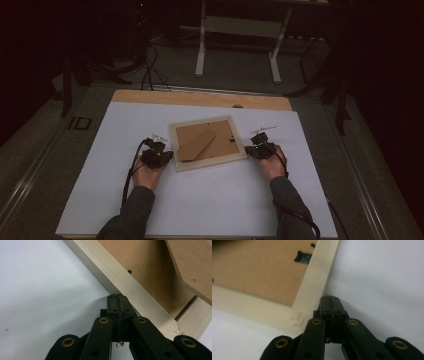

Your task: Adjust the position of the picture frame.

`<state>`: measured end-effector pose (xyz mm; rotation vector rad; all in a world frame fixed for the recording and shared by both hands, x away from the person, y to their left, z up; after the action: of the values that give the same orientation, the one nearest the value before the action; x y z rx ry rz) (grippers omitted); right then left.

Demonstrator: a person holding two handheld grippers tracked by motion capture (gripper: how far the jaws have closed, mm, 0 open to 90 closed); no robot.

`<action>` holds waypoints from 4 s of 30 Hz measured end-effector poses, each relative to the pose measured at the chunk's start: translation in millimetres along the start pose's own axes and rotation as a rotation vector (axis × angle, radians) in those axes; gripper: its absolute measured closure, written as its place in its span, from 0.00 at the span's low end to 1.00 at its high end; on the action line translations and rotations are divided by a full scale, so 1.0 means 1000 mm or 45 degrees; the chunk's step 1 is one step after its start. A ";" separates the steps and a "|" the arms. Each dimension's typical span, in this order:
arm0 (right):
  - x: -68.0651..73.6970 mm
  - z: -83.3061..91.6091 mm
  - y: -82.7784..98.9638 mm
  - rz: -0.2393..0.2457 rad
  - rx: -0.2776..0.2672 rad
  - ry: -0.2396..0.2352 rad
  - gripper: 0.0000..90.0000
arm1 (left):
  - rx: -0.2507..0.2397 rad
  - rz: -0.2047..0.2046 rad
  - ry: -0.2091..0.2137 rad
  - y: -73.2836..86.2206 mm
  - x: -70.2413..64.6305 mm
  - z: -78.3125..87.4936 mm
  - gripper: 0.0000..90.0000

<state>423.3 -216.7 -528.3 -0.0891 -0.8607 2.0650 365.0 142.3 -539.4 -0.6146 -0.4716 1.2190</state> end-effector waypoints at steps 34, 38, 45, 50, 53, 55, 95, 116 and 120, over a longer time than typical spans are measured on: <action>0.031 0.015 0.035 0.038 -0.030 0.001 1.00 | -0.019 -0.002 0.071 0.011 0.009 0.006 1.00; 0.035 0.016 0.040 0.043 -0.034 -0.007 1.00 | -0.021 0.002 0.074 0.011 0.012 0.006 1.00; 0.041 0.018 0.045 0.044 -0.045 -0.022 1.00 | -0.016 -0.013 0.074 0.013 0.012 0.008 1.00; 0.045 0.018 0.045 0.053 -0.026 -0.013 1.00 | 0.007 -0.029 0.080 0.014 0.013 0.011 1.00; 0.047 0.018 0.046 0.063 -0.020 -0.021 1.00 | 0.013 -0.042 0.078 0.015 0.014 0.013 1.00; 0.048 0.018 0.047 0.060 -0.023 -0.024 1.00 | 0.015 -0.046 0.079 0.017 0.014 0.015 1.00; 0.055 0.016 0.049 0.080 -0.033 -0.060 1.00 | 0.008 -0.103 0.097 0.043 0.013 0.038 1.00; 0.058 0.018 0.058 0.045 -0.091 -0.124 1.00 | -0.003 -0.090 0.089 0.047 0.016 0.040 1.00; 0.060 0.017 0.059 0.066 -0.091 -0.102 1.00 | -0.009 -0.081 0.090 0.047 0.017 0.040 1.00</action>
<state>339.0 -203.9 -536.3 -0.0684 -0.9910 2.0983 310.8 175.7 -540.8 -0.6421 -0.4337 1.1321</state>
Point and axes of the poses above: each handheld gripper's, and its own axes: z roughly backward along the jaws, y roughly out of its underside, x roughly to its left, the point moved 1 cm from there along -z, roughly forward along the jaws, and after that the axes turned 12 degrees about -y, right-handed, at the moved point
